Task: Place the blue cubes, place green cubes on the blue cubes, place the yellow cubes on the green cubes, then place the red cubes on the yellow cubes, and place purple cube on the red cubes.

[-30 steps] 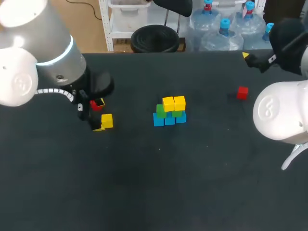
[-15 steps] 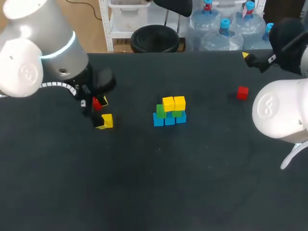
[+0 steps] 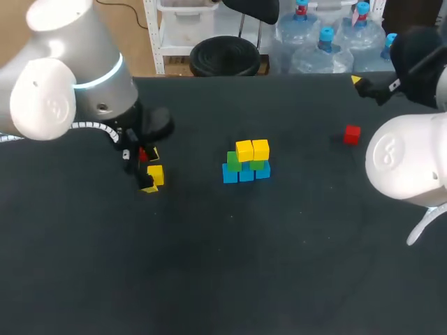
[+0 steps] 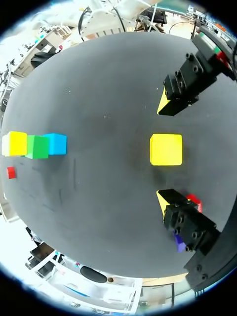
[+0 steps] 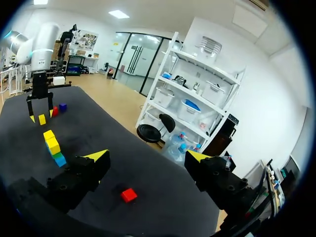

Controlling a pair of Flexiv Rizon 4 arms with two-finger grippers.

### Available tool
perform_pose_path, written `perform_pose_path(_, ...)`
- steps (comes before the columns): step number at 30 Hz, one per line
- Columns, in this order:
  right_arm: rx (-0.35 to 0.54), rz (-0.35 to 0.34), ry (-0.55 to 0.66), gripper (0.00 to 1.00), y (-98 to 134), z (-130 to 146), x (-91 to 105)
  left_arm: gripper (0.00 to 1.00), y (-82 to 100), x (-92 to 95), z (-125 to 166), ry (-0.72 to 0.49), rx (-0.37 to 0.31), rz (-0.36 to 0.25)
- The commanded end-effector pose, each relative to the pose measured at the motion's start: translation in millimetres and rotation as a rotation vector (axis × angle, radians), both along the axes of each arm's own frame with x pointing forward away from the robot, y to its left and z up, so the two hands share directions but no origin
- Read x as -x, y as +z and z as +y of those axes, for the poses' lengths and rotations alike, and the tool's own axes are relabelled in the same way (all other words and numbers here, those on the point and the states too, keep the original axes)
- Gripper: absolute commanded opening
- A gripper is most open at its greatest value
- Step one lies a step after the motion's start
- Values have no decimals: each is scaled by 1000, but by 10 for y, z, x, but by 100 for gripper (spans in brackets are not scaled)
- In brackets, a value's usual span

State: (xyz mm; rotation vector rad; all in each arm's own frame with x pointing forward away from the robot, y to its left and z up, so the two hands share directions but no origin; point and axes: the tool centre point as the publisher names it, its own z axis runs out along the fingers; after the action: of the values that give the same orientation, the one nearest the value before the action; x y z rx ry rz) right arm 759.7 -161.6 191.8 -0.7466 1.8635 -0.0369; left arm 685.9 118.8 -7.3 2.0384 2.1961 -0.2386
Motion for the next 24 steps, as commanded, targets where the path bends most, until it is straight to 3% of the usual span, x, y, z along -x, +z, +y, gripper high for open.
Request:
perform_pose_path(1, -1, 0, 1, 100, -1, -5, 0, 73, -34, -80, -37, -4, -7, 10)
perform_pose_path(2, -1, 0, 1, 100, -1, -5, 0, 55, -35, -82, -40, -4, -8, 10)
perform_pose_path(4, -1, 0, 1, 100, -1, -5, 0, 31, -40, -84, -42, -5, -10, 10)
perform_pose_path(5, -1, 0, 1, 100, -1, -5, 0, 9, -43, -85, -40, -5, -13, 9)
perform_pose_path(6, -1, 0, 1, 100, -1, -5, 0, 0, -44, -85, -36, -5, -16, 9)
perform_pose_path(14, -1, 0, 1, 100, -1, -5, 0, 0, 98, -41, 26, 9, -62, -9)
perform_pose_path(24, -1, 0, 1, 100, -1, -5, 0, 0, 839, 39, -177, 29, -69, -67)
